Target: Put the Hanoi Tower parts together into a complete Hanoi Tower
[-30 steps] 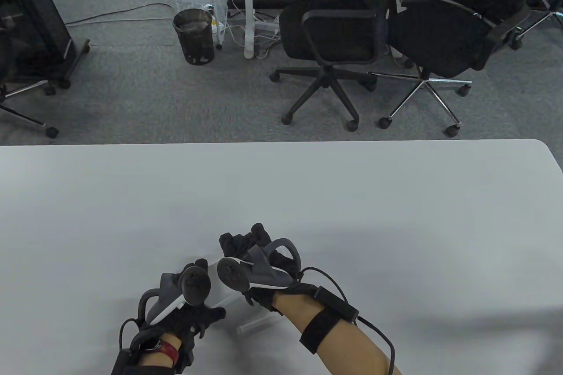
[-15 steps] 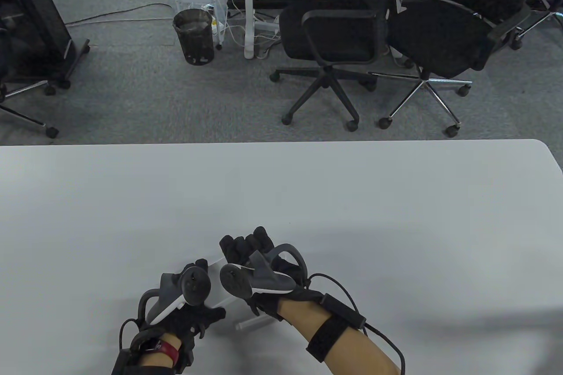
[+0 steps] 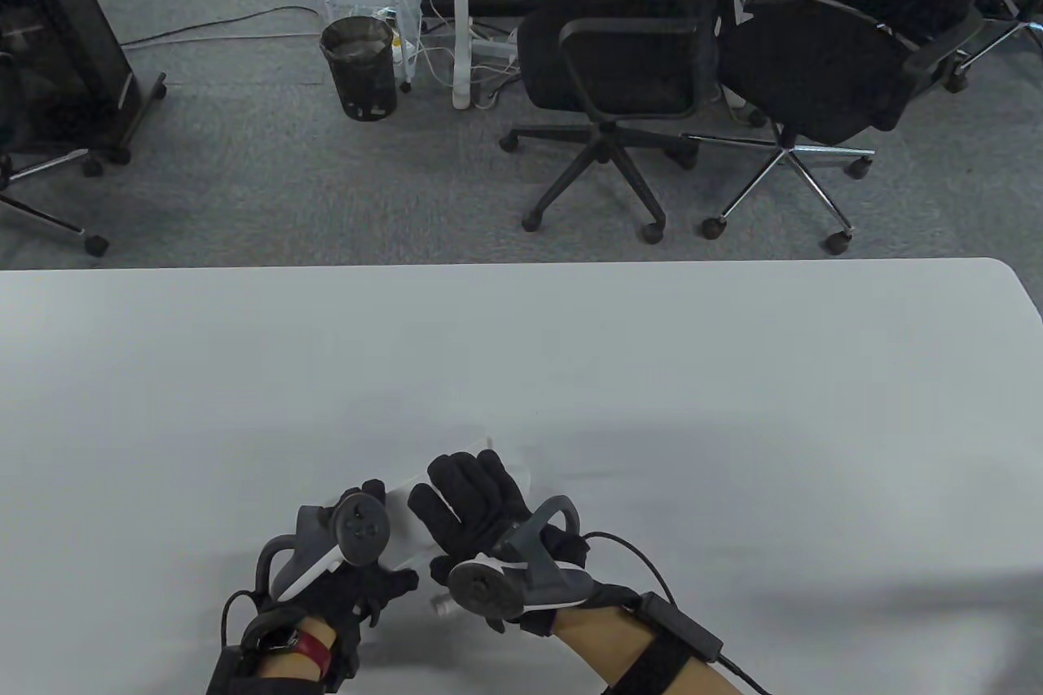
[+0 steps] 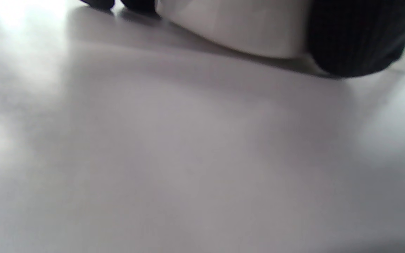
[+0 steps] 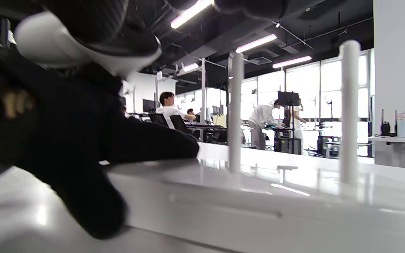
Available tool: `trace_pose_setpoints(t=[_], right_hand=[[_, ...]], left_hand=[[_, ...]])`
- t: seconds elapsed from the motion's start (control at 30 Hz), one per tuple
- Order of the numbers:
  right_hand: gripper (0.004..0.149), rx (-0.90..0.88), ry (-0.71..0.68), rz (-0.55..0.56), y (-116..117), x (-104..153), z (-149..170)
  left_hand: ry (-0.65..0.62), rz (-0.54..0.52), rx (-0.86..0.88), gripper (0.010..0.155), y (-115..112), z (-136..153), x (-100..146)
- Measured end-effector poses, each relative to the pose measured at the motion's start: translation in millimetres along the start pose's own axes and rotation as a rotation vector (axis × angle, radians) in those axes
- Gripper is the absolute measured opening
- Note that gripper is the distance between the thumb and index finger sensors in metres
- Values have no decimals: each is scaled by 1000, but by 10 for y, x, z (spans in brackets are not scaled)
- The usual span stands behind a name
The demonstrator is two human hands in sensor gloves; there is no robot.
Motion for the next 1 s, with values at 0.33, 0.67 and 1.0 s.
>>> trace_pose_setpoints(t=[0.33,0.67,1.0], right_hand=[[61,94,24,-454,398,175,119],[60,130,41,-508,583,196,165],[57,292,18,-512,846,224,99]], left_hand=[[1,-2,-3,114,-12,12,-6],[1,0,0,114,31,-35,35],[1,-1,0,114,7,-4,12]])
Point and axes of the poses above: the tracker on the back of each hand, its own z axis roughly to the little-finger side, its own x axis roughly from the fingertips to the wrist, y = z × x, the point moved 1 cm from there along -x, roughly from the wrist to the fingertips, and after that the axes turned 7 degrees about x, right-handed, at the moved point
